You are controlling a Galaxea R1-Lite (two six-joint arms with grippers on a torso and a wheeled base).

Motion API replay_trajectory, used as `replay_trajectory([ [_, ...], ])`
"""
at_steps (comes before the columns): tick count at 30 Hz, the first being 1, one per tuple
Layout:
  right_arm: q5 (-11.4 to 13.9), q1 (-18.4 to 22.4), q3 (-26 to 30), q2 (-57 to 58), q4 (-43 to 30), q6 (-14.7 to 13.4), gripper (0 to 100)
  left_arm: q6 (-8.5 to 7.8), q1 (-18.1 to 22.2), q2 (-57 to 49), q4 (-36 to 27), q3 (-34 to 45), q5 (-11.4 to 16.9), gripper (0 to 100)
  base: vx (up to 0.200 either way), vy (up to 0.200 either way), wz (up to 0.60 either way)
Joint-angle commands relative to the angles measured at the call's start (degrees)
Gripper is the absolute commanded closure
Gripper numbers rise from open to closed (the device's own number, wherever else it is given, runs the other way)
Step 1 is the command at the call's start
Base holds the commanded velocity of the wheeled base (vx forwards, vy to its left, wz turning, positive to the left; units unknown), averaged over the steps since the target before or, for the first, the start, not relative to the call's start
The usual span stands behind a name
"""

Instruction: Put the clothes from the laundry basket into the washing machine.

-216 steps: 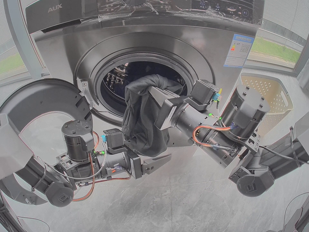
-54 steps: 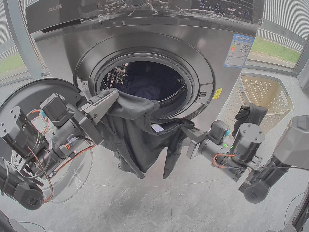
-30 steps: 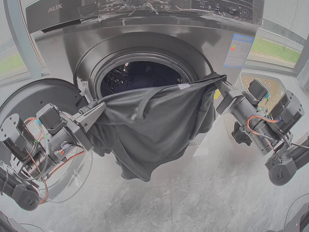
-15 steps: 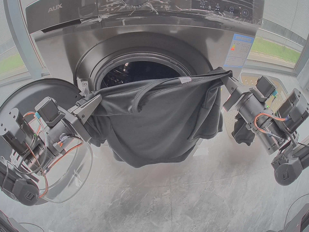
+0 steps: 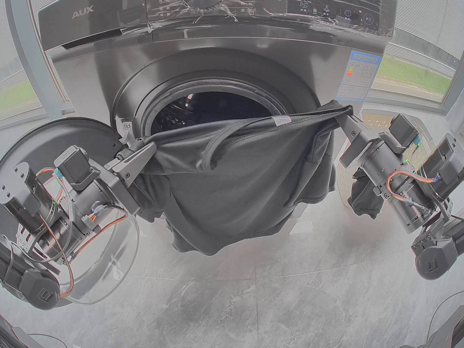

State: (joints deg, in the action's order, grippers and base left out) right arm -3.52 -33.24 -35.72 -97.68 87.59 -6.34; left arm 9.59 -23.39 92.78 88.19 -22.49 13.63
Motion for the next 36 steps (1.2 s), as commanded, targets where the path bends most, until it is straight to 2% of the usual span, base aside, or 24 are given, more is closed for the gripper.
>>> replay_trajectory([
  [1,0.01,-0.33,0.74,-0.14,0.04,-0.08,100,-0.01,-3.5,0.38,-0.03,-0.54,-0.01,100,0.0,0.0,0.0],
  [3,0.01,-0.86,2.94,-0.49,-0.05,-0.08,100,-0.1,-6.93,1.88,0.06,-1.68,-0.09,100,0.0,0.0,0.0],
  [5,0.01,-0.86,3.11,-0.58,-0.05,0.01,100,-0.1,-7.1,1.96,0.06,-1.77,-0.09,100,0.0,0.0,0.0],
  [6,0.01,-1.56,6.71,-2.16,-0.14,0.01,100,-0.1,-9.74,2.93,-0.03,-4.05,-0.01,100,0.0,0.0,0.0],
  [10,0.01,-2.7,9.53,-5.15,0.39,-0.16,100,-0.01,-10.27,5.74,0.06,-8.27,0.35,100,0.0,0.0,0.0],
  [15,-0.08,-4.9,11.55,-8.14,0.13,0.01,100,-0.1,-10.88,7.24,0.06,-9.32,0.17,100,0.0,0.0,0.0],
  [16,-0.17,-5.43,11.72,-8.75,0.13,0.01,0,-0.1,-10.88,7.24,0.14,-9.41,-0.01,100,0.0,0.0,0.0],
  [27,0.01,-9.82,18.4,-20.53,0.39,0.1,0,-0.01,-10.8,3.98,0.06,-10.29,-0.18,100,0.0,0.0,0.0],
  [32,0.01,-13.25,18.05,-23.08,0.65,0.01,0,-0.01,-10.8,3.81,0.06,-10.38,-0.18,100,0.0,0.0,0.0],
  [35,0.1,-13.6,17.44,-23.61,0.83,0.01,0,-0.01,-10.8,3.55,0.06,-10.47,-0.18,100,0.0,0.0,0.0],
  [36,0.27,-13.95,14.98,-25.01,0.92,0.01,0,-0.01,-10.88,3.02,0.06,-10.38,-0.01,100,0.0,0.0,0.0],
])
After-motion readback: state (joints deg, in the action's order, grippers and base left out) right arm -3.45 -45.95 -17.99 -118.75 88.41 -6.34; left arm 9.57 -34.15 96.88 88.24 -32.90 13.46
